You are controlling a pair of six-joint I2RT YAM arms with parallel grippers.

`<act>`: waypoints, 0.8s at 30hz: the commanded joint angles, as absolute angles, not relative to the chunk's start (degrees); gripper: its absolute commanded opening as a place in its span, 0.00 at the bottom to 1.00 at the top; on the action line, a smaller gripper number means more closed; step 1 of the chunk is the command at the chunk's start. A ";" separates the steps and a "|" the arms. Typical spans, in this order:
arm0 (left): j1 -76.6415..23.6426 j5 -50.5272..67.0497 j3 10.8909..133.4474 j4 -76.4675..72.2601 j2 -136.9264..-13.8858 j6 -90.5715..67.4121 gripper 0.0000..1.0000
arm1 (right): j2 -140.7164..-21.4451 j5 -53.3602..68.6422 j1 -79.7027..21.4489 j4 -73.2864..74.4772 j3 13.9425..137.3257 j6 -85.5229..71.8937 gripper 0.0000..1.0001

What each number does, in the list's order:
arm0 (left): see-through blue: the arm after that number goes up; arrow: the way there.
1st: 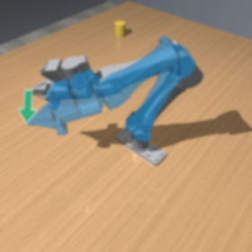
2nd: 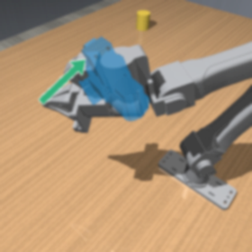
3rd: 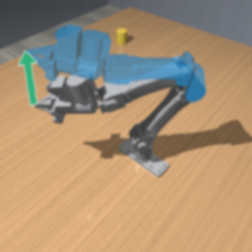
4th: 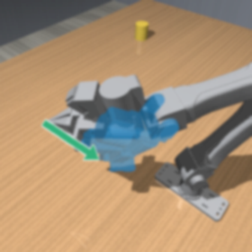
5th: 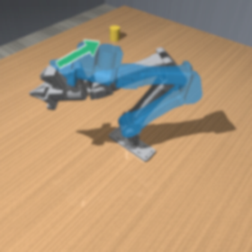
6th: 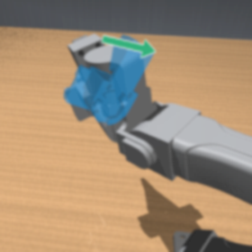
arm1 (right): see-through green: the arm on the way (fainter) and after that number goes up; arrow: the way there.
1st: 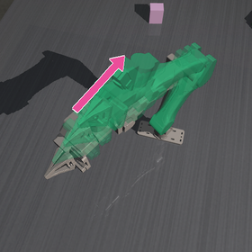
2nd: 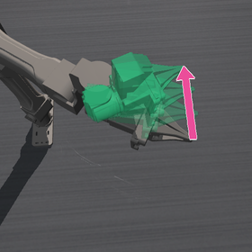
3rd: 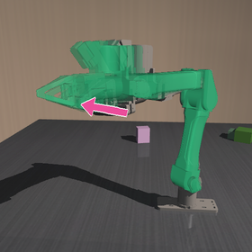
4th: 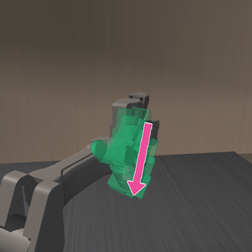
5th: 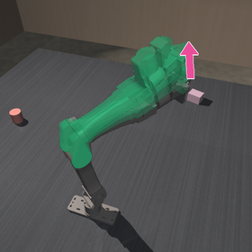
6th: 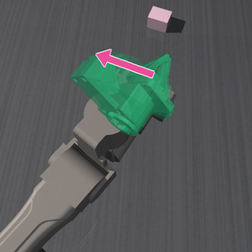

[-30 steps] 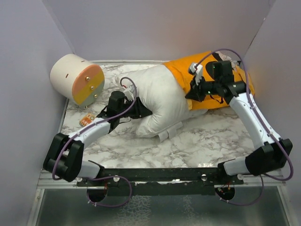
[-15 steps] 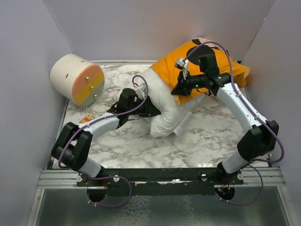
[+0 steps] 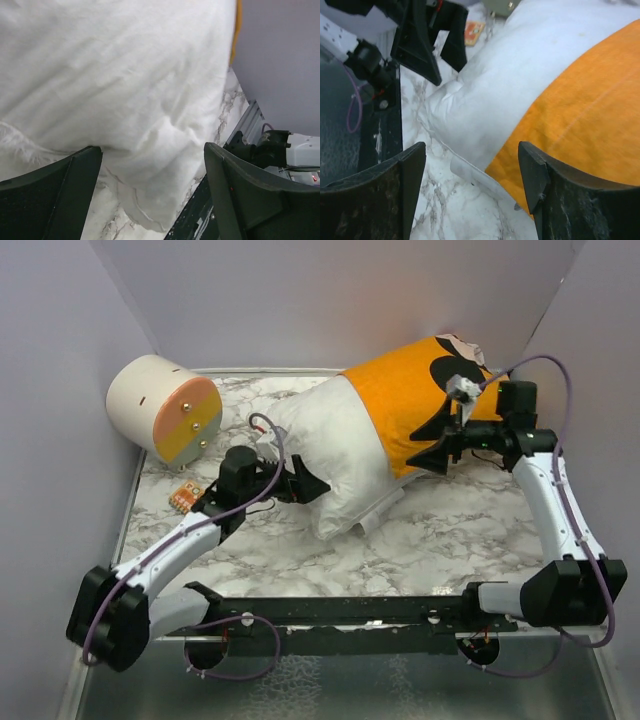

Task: Put the pillow into the pillowcase
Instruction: Stuff the pillow into the pillowcase.

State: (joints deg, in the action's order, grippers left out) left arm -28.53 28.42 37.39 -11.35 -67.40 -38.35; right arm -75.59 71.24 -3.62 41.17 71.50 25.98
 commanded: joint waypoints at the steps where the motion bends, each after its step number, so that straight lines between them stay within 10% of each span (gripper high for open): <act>1: -27.07 25.27 33.44 -7.15 -56.23 -37.45 0.87 | -69.49 87.26 6.57 30.63 66.37 18.86 0.75; 6: -27.17 23.46 32.05 -7.17 -45.42 -42.78 0.84 | -62.24 88.68 16.87 -10.39 47.89 -14.24 0.75; 17: -61.62 -8.68 56.18 11.17 -62.87 -29.05 0.76 | -57.87 76.70 17.67 -3.13 46.82 -7.94 0.81; 24: -59.09 -6.11 63.96 1.22 -77.45 -31.22 0.83 | -55.94 71.54 17.75 -2.29 46.89 -8.48 0.80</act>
State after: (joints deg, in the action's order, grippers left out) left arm -62.92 -3.01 63.24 6.83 -73.47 -30.22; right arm -57.65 76.69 17.47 -1.56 46.46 -7.57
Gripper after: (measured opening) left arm 0.823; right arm 0.805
